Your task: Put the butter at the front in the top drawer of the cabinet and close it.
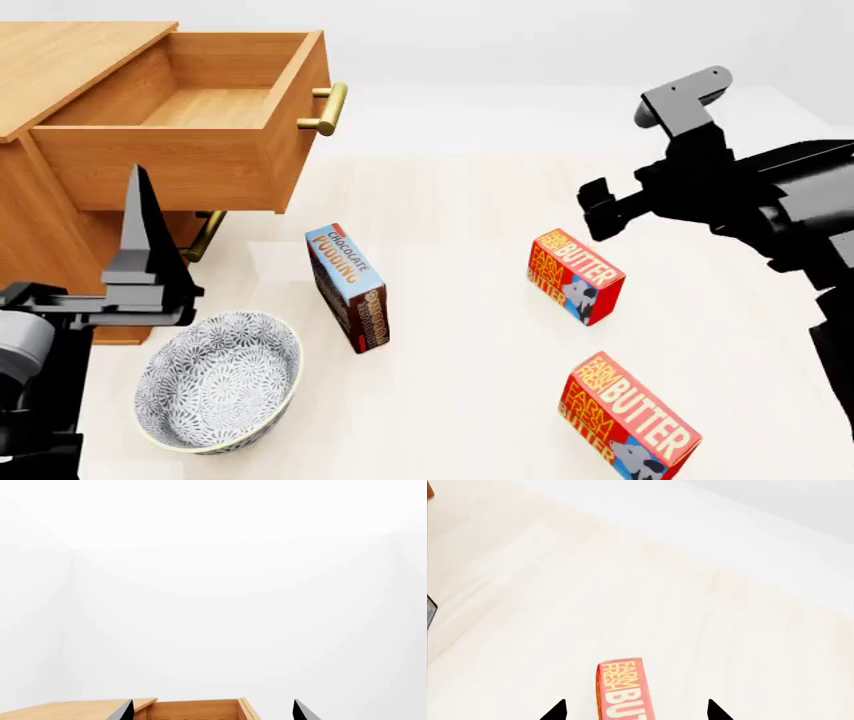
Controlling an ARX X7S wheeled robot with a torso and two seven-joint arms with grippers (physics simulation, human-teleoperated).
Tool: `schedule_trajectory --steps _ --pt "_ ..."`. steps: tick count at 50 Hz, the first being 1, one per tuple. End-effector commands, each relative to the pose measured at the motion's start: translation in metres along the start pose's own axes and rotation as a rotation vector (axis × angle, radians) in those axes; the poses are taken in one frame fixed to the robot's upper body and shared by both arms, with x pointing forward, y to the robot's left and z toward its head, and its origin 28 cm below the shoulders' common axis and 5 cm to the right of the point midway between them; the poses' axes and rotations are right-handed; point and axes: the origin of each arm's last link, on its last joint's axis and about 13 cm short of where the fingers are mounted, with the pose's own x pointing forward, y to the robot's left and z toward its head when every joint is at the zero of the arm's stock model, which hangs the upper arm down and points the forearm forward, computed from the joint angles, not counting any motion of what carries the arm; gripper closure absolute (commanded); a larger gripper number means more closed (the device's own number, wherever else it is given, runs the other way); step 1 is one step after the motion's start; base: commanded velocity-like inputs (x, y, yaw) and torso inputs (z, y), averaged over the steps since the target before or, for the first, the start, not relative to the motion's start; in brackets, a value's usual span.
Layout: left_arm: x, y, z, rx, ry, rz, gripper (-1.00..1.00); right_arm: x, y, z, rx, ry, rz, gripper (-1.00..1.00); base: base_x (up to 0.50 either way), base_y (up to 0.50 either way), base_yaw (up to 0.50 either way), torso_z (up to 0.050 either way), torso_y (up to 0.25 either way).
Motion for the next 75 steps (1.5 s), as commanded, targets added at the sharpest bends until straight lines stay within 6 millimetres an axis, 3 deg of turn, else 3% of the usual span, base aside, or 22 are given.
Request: schedule_trajectory --steps 1,19,41,75 --pt "-0.002 0.0 -0.002 -0.006 0.002 0.001 -1.0 0.024 0.001 -0.012 -0.027 0.073 0.003 -1.0 0.0 0.0 0.0 0.0 0.0" --pt "-0.003 -0.002 0.0 -0.011 0.003 0.003 -1.0 0.039 0.005 -0.027 -0.045 0.134 0.014 -1.0 0.0 0.0 0.0 0.0 0.0" --pt "-0.004 -0.003 0.0 -0.02 0.01 0.0 -1.0 0.044 0.007 -0.05 -0.021 0.185 0.021 -1.0 0.0 0.0 0.0 0.0 0.0" --pt "-0.007 0.0 -0.007 -0.051 0.021 0.02 -1.0 0.051 0.006 -0.058 -0.006 0.188 0.01 -1.0 0.0 0.0 0.0 0.0 0.0"
